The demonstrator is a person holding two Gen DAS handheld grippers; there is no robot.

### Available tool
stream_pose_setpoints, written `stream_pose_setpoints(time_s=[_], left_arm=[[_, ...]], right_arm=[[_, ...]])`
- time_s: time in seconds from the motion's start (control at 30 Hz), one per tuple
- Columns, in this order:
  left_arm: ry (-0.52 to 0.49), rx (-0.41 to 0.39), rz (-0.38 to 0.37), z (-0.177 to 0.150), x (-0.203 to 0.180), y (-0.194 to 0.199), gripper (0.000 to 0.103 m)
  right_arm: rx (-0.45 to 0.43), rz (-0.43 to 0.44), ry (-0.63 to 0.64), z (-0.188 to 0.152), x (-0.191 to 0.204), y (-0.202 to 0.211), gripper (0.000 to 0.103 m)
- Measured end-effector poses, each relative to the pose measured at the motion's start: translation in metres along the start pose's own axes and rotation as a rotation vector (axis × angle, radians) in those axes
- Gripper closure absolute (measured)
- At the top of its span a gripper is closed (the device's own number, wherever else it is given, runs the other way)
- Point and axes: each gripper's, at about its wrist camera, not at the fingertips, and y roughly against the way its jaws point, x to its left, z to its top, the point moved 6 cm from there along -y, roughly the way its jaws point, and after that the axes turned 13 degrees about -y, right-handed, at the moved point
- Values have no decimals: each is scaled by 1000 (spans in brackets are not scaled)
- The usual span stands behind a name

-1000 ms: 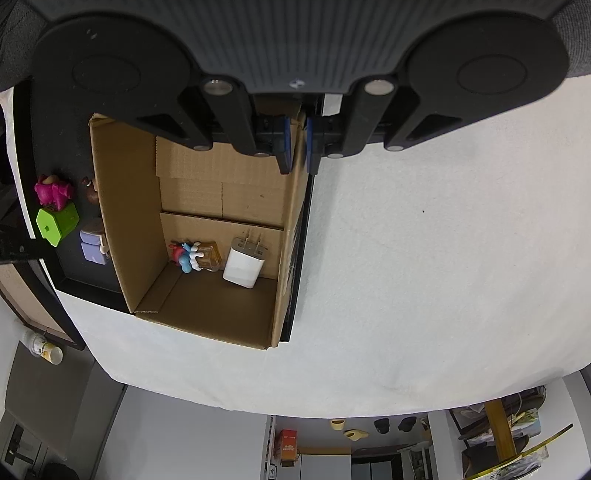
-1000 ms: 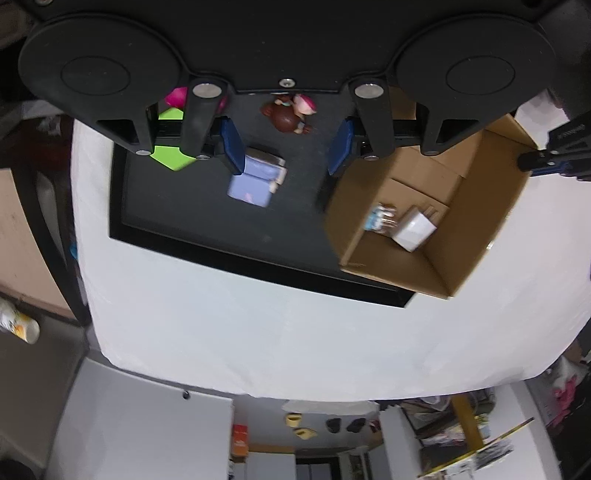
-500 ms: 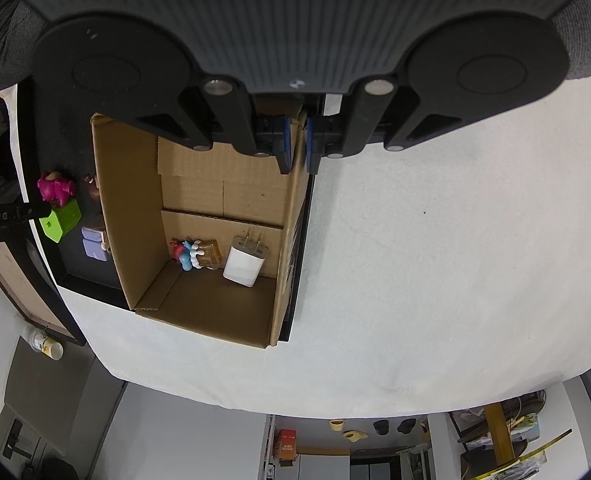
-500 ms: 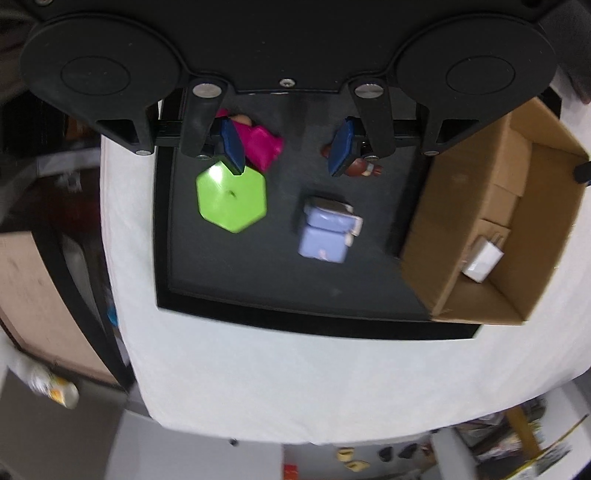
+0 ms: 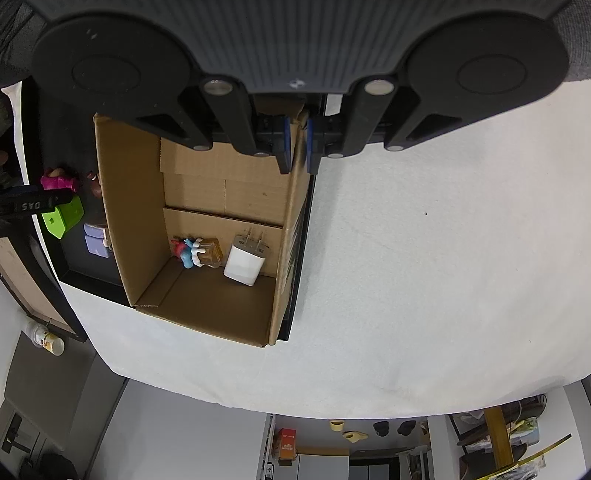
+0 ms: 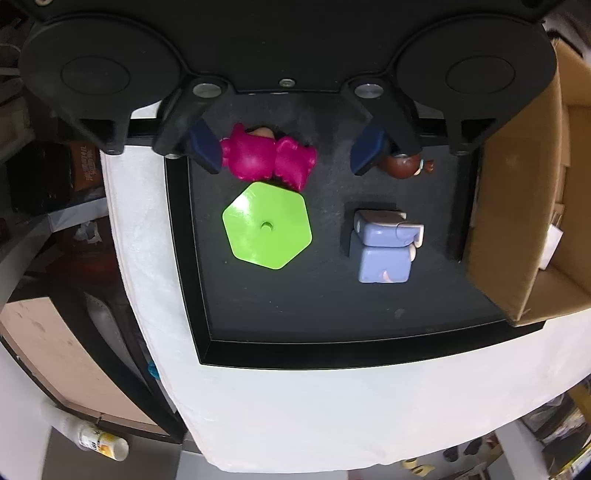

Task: Organize rigid objects
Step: 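Lower the right tool onto the pink figure and close its fingers, then carry the pink figure into the cardboard box and open the right tool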

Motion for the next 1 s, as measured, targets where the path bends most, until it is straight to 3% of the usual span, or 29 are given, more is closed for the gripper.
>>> stream_pose_setpoints(time_s=[0.37,0.47,0.5,1.0], left_arm=[[10,-3,-9,0,1,0,96],[10,-1,-7,-1,1,0,96],[9,-2,-7,-1,2,0,96],[-34,-2,28,0,-5,-1,96]], right_arm=[[-16,-106,-21,-3,3,-18,26],[-12,-126,-24,-5,4,-21,32],[-7,-126,-23,-6,4,-23,37],[-36,-22,4,-14,8,18,38]])
